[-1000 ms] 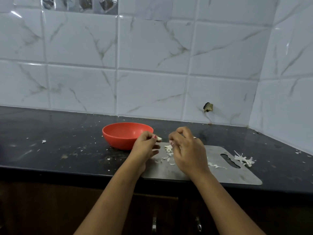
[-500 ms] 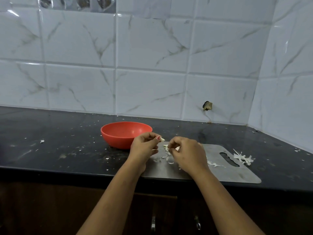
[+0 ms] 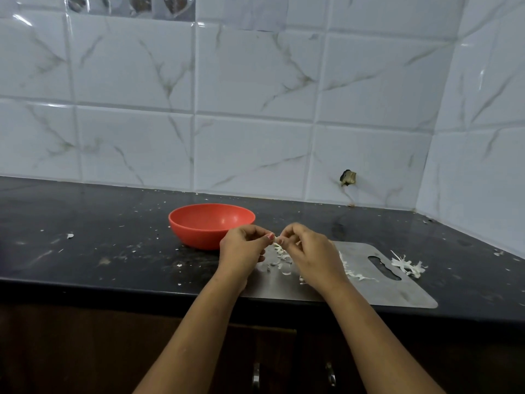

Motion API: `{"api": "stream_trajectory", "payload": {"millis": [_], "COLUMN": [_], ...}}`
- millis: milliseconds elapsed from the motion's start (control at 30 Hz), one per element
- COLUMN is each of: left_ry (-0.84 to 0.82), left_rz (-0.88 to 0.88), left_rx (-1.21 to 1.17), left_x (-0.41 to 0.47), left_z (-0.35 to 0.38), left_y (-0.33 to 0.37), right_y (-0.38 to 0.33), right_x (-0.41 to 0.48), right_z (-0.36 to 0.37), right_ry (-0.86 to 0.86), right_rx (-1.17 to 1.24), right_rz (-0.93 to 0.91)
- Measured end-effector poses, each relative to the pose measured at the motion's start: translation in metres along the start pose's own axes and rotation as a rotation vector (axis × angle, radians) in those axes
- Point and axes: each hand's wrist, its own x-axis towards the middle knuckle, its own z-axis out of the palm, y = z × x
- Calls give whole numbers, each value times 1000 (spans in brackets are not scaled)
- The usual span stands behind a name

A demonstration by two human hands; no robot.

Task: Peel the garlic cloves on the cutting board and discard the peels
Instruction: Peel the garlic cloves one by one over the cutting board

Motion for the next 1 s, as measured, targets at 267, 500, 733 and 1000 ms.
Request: {"api": "stream_trajectory", "payload": {"millis": [267,500,733,1000], "left_ry": [-83,-93,-107,-72], "left_rz": [92,112,76,94], "left_rx": [52,52,18,67], "left_x": [-4,-6,-5,-5], "left_z": [-1,-1,-1,1], "left_y": [2,4,3,3], "right_y": [4,4,4,5], "right_x": [1,0,1,0], "right_z": [1,-2,-3,2], "right_ry": [10,57,62,59], "right_rx": [291,363,429,218], "right_rz": [39,60,67,24]}}
